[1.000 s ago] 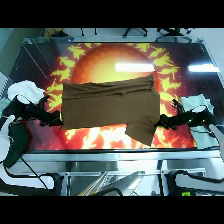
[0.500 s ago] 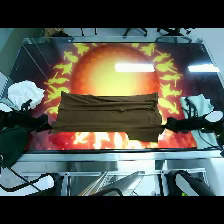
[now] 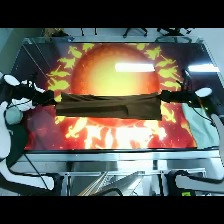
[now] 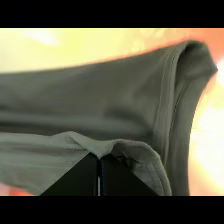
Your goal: Fold the shirts.
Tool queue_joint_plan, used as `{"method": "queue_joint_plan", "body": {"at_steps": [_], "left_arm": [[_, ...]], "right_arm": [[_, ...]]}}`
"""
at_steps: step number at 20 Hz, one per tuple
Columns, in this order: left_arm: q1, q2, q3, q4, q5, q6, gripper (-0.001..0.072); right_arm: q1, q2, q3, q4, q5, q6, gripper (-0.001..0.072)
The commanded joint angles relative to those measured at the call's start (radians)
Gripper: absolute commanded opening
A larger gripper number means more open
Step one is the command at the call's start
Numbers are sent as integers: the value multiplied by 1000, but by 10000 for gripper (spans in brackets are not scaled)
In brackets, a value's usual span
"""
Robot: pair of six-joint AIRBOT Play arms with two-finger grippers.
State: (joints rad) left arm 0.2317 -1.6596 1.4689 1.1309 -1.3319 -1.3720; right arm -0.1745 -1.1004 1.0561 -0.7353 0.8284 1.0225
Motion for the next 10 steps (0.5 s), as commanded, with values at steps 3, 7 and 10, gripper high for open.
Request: {"method": "queue_joint_plan", "body": {"at_steps": [3,7,10], "left_arm": [[-50,-229,238,-7,-17,-25,27],[-67,-310,348,-5,-158,-28,696],[-55,-314,417,-6,-209,-42,696]], "right_arm": [[28,-256,141,21,-69,-43,27],[2,-229,141,-112,-33,-40,584],[-62,-200,141,-127,69,27,661]]}}
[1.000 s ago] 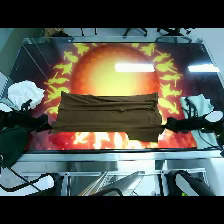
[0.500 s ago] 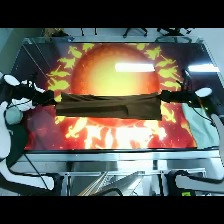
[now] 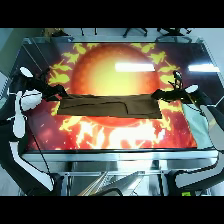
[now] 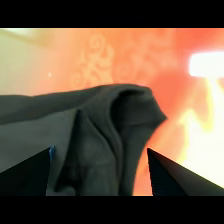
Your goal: Fold the shirts.
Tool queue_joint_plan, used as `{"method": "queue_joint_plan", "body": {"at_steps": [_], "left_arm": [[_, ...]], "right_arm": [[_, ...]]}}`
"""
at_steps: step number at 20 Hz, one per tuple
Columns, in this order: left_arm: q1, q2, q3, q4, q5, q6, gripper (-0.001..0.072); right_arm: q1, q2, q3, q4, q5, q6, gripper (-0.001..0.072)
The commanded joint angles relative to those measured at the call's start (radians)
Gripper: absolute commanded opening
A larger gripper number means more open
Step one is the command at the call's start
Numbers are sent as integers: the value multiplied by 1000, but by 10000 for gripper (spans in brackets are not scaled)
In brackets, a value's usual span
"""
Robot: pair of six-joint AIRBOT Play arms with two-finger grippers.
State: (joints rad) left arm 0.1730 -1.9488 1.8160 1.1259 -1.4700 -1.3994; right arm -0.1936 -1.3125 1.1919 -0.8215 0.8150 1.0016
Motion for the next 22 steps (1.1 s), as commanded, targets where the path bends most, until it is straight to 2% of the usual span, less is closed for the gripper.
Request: {"method": "queue_joint_plan", "body": {"at_steps": [1,4,7,10,11,12,13,14,15,16,20,22], "left_arm": [[5,-25,97,-2,-89,-25,696],[4,-25,170,-3,-142,-45,696],[-2,-25,216,-21,-151,-69,695],[-8,-25,215,-165,-149,-69,695],[-16,-25,215,-209,-142,-68,693],[-29,-25,215,-232,-134,-67,553],[-45,-25,215,-237,-127,-59,329],[-64,-26,214,-236,-123,-42,174],[-89,-26,214,-236,-114,-40,74],[-113,-26,214,-236,-98,-38,21],[-253,-26,165,-228,18,-32,23],[-340,-27,84,-228,121,-30,23]], "right_arm": [[-60,5,5,-26,133,50,661],[-71,-37,5,3,229,43,661],[-64,-93,5,64,253,15,661],[-47,-145,5,92,253,14,658],[-38,-160,5,102,253,11,564],[-27,-169,5,114,257,-20,318],[-17,-173,5,127,257,-41,140],[-11,-173,5,143,256,-53,75],[-10,-172,5,165,257,-65,17],[-10,-166,6,172,257,-64,18],[-22,-70,15,171,311,-63,16],[-31,17,45,171,370,-44,16]]}}
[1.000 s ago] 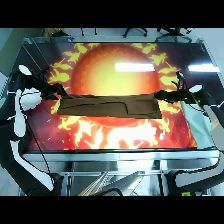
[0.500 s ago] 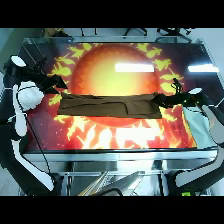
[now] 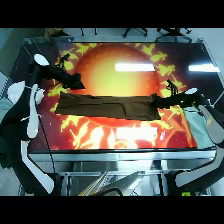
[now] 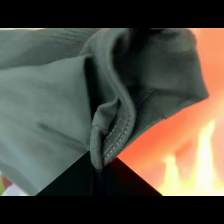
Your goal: Fold the shirts.
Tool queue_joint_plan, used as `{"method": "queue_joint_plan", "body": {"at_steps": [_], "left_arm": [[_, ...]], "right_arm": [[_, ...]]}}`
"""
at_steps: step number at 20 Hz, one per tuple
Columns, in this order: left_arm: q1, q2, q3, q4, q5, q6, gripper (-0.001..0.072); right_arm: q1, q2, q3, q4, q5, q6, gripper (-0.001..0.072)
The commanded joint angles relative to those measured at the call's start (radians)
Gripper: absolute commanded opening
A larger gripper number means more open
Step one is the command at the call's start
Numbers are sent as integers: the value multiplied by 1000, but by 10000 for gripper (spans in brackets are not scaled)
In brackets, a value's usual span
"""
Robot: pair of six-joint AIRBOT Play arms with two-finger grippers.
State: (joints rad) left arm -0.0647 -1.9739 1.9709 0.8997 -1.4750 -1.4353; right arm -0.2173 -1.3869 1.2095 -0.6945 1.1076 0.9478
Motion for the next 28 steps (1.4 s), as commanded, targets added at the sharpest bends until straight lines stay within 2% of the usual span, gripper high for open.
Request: {"method": "queue_joint_plan", "body": {"at_steps": [1,5,9,11,14,17,20,22,25,28], "left_arm": [[-151,-7,-113,-2,184,6,23],[-362,-96,-131,-3,281,5,23],[-542,-238,35,-8,327,-53,22],[-594,-287,107,-11,372,-81,23],[-613,-279,84,-28,414,-95,23],[-546,-200,40,-79,320,-44,22],[-408,-50,68,-143,119,64,21],[-281,105,71,-216,50,92,21],[-88,328,70,-291,9,105,22],[77,495,70,-298,-17,148,23]], "right_arm": [[-8,137,49,45,107,25,16],[-8,302,171,54,201,81,15],[-8,377,274,90,302,136,15],[-5,390,298,90,335,158,15],[-4,386,296,90,359,169,15],[-4,365,296,90,360,183,15],[16,345,294,109,328,198,16],[104,334,294,115,256,198,16],[336,277,294,116,57,210,16],[626,160,294,115,-257,190,17]]}}
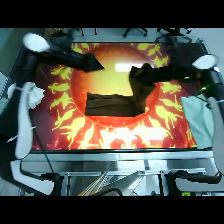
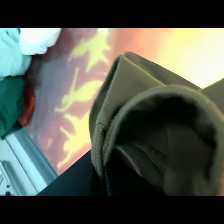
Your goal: Fold the shirts.
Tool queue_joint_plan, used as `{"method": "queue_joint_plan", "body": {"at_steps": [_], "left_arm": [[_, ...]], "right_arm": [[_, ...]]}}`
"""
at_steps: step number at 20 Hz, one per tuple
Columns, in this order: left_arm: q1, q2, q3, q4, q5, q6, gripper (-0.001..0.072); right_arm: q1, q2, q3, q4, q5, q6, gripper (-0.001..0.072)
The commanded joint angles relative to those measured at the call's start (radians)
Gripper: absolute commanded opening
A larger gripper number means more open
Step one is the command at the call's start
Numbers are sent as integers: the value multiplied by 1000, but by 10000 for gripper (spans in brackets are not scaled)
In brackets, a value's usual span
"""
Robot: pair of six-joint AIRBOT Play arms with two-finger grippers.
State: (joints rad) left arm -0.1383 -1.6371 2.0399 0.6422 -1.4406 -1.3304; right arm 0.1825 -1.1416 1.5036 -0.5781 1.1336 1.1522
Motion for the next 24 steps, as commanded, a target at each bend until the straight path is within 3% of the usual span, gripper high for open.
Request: {"method": "queue_joint_plan", "body": {"at_steps": [1,3,5,7,10,13,17,21,23,24], "left_arm": [[193,195,0,-40,-64,53,22],[251,273,-53,-41,-68,105,22],[284,343,-153,-41,-56,159,22],[293,391,-259,-41,-51,223,22],[293,437,-393,-42,-25,274,22],[293,444,-445,-42,-5,276,22],[294,453,-445,-40,-35,275,22],[293,476,-445,-42,-40,275,23],[293,478,-445,-41,-43,275,22],[293,478,-445,-41,-45,275,22]], "right_arm": [[331,-146,0,-1,-426,-32,41],[525,-285,1,-1,-722,-145,352],[639,-375,1,-10,-963,-230,507],[628,-350,2,-37,-967,-248,502],[503,-253,2,-61,-829,-199,501],[297,-180,2,-100,-528,-32,501],[-31,-150,-1,-336,-120,298,502],[-197,-169,-97,-363,24,290,512],[-193,-190,-152,-311,20,241,684],[-188,-212,-166,-270,10,205,683]]}}
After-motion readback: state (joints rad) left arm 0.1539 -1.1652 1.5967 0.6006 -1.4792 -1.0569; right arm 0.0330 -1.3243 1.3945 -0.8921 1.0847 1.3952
